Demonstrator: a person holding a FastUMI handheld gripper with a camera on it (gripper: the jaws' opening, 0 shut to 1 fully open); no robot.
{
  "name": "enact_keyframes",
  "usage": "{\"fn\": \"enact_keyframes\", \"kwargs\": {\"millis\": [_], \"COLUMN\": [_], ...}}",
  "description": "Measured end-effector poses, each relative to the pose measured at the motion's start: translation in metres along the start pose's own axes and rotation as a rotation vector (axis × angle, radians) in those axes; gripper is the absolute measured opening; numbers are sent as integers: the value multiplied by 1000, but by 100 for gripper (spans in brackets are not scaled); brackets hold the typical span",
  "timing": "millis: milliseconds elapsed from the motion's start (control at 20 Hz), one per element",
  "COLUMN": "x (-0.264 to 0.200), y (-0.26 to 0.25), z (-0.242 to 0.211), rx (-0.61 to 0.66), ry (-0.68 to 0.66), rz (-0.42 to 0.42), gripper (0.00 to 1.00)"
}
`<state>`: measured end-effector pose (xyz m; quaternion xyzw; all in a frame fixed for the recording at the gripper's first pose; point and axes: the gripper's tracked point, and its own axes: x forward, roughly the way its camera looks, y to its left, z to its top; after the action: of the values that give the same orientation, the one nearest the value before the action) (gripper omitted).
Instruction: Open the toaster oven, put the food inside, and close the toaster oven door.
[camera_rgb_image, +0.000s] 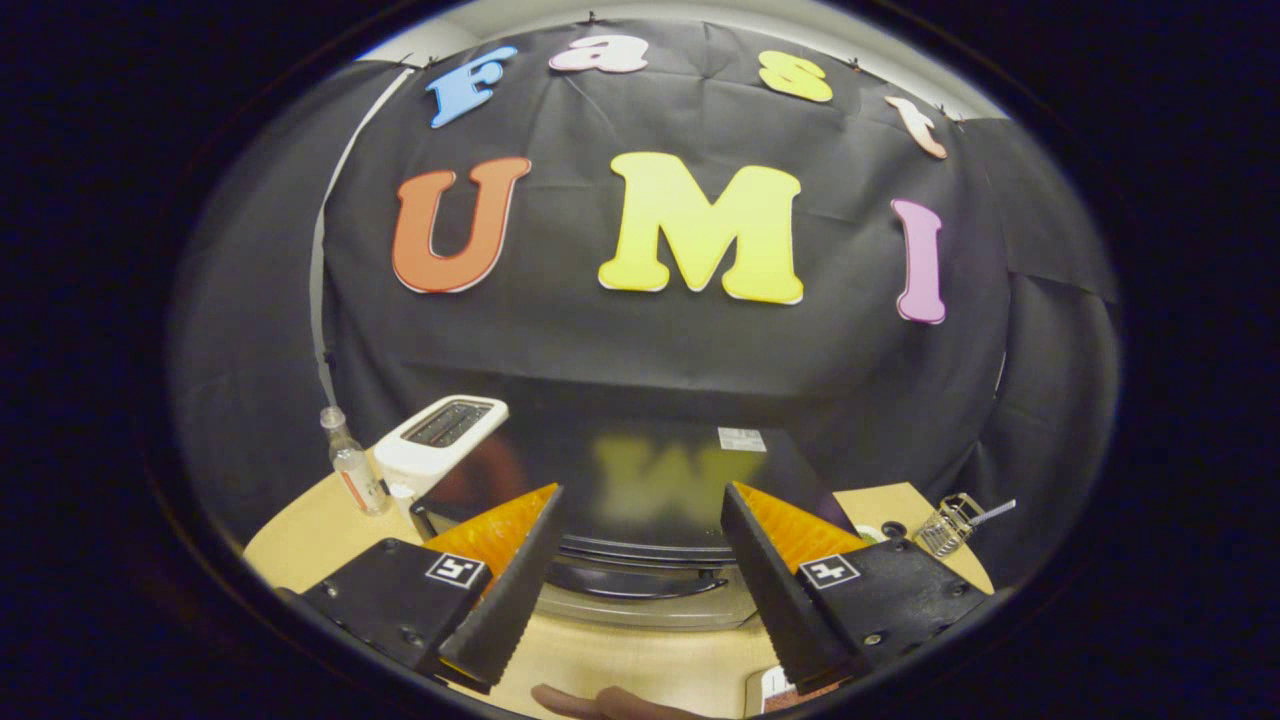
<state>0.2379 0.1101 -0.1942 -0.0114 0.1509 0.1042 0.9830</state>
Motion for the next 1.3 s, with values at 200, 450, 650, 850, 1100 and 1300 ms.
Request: {"fn": "enact_keyframes", "kwargs": {"millis": [200, 450, 650, 850, 1100, 1300], "x": [11, 11, -7, -32, -61, -83], "y": [11, 13, 16, 16, 21, 24], "z": [-24, -34, -42, -57, -87, -118], "rx": [47, 86, 50, 35, -5, -29], "ry": [92, 127, 118, 124, 203, 257], "rz": [43, 40, 33, 21, -16, -15], "gripper": [99, 99, 99, 99, 100, 99]}}
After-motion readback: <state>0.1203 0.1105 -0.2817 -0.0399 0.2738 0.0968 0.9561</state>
